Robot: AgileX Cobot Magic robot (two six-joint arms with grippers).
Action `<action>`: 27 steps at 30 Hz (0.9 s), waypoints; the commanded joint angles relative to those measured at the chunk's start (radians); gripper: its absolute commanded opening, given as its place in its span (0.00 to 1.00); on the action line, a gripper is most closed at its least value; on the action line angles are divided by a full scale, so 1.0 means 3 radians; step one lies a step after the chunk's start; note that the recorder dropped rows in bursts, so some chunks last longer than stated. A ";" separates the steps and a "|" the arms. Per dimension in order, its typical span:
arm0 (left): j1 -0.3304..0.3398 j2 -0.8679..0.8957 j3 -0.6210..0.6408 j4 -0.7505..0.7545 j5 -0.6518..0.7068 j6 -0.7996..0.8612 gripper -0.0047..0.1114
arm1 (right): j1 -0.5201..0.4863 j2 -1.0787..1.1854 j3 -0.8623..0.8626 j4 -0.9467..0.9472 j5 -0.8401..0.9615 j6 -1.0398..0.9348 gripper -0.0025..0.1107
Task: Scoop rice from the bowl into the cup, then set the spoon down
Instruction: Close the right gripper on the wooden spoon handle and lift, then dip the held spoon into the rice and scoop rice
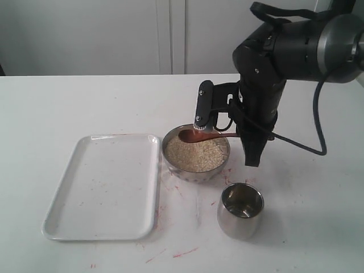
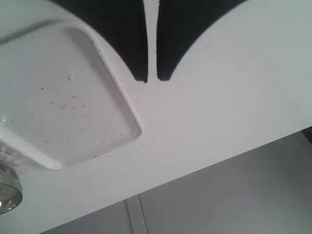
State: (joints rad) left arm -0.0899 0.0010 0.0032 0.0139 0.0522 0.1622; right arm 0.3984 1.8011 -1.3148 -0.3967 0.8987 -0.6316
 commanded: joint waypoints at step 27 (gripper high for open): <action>-0.0009 -0.0003 -0.0011 -0.0017 -0.0021 0.0005 0.16 | 0.0773 -0.0092 -0.0012 -0.1723 0.1075 0.1085 0.02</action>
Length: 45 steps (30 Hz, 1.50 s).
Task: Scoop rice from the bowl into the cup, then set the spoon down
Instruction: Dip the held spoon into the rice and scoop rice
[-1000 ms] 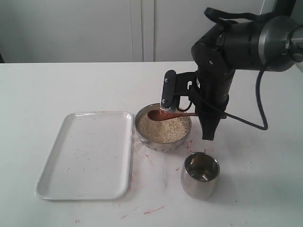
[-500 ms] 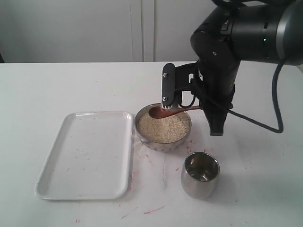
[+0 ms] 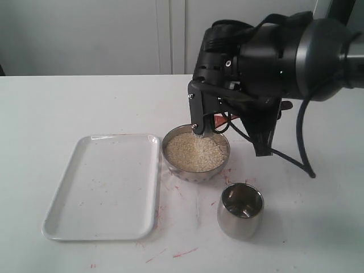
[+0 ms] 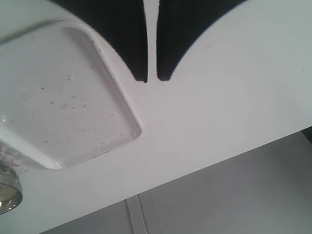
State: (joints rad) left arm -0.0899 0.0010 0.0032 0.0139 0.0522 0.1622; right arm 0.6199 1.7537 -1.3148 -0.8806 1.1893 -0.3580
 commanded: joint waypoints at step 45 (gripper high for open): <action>-0.0009 -0.0003 -0.0011 -0.0017 -0.0021 0.0005 0.16 | 0.0260 0.0679 -0.0012 -0.0301 0.0098 0.0401 0.02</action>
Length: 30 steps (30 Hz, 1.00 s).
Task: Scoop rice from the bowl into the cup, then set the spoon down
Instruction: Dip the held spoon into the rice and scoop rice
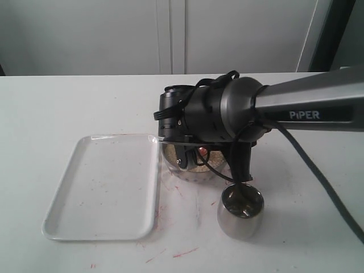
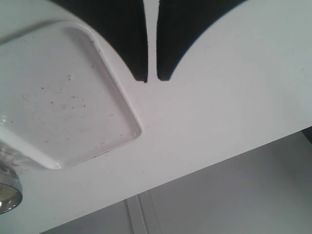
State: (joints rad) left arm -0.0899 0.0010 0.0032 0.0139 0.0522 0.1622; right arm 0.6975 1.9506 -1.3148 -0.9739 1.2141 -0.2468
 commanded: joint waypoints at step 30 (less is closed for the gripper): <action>-0.0009 -0.0003 -0.0011 -0.0017 -0.0021 0.0005 0.16 | 0.0001 0.0048 -0.0012 0.0390 -0.0177 0.0411 0.02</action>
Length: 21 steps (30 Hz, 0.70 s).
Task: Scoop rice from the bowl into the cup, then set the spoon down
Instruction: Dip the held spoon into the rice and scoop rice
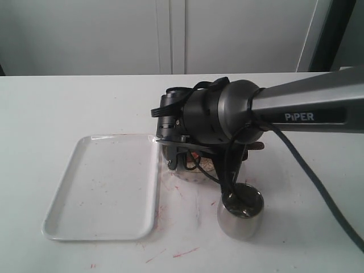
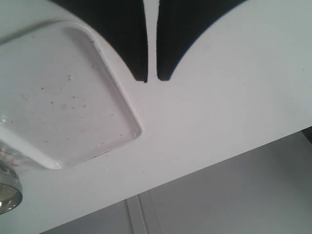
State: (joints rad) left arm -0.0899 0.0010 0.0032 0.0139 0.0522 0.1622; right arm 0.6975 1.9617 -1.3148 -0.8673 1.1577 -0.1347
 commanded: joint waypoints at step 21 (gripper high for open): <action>-0.0009 -0.0003 -0.0011 -0.0017 -0.0021 0.0005 0.16 | -0.0173 -0.0272 0.0007 0.0460 -0.0060 0.0155 0.02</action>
State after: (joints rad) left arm -0.0899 0.0010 0.0032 0.0139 0.0522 0.1622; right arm 0.6563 1.8952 -1.3148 -0.7346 1.1278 -0.0803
